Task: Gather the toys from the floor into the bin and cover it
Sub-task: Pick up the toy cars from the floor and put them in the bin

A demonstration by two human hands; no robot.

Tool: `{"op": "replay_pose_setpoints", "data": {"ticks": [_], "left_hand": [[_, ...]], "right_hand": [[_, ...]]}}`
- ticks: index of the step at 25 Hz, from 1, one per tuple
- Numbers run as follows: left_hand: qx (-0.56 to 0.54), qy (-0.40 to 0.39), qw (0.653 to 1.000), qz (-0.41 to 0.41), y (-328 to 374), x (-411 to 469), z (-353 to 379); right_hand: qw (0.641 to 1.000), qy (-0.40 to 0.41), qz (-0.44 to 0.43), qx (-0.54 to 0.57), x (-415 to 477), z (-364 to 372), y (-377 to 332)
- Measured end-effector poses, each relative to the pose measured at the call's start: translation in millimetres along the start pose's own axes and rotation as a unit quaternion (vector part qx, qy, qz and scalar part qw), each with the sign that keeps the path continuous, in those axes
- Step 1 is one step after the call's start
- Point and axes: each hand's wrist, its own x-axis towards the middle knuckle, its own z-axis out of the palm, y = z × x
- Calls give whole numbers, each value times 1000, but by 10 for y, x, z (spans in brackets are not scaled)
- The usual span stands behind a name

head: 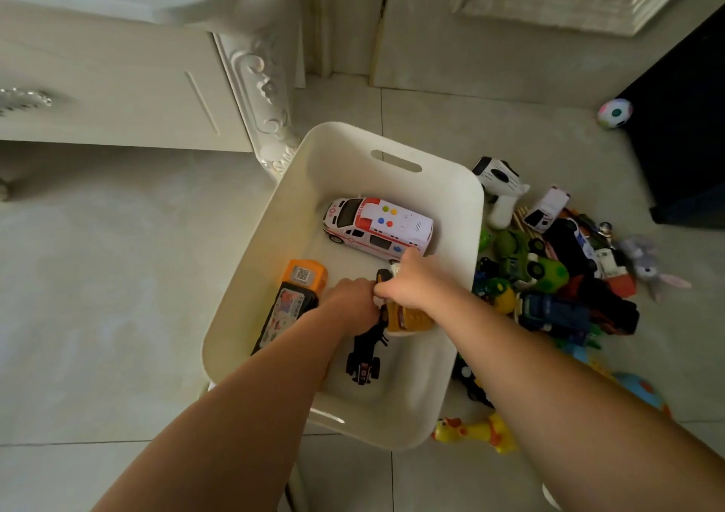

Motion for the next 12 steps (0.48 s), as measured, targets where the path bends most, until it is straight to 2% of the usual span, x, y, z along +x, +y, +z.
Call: {"op": "replay_pose_setpoints", "data": {"ticks": [2,4,7,9,12], "left_hand": [[80,-48,995,23,-36,-8,118],[140,-52,988,40,-82,-12,206],[221,-75,972,31,-165,25,193],[255,-93,962,17,-206,13,171],[276,-94,956,21,-226,-37,170]], "right_hand": [[999,-16,1,-44,52,30,-16],[994,-40,3,-99,114,38,-31],[981,-128,6,-149,165,82,-81],[954,-191,-21,-231,143,155,-129],[911,-239,-85,-324,140,267,-145]]}}
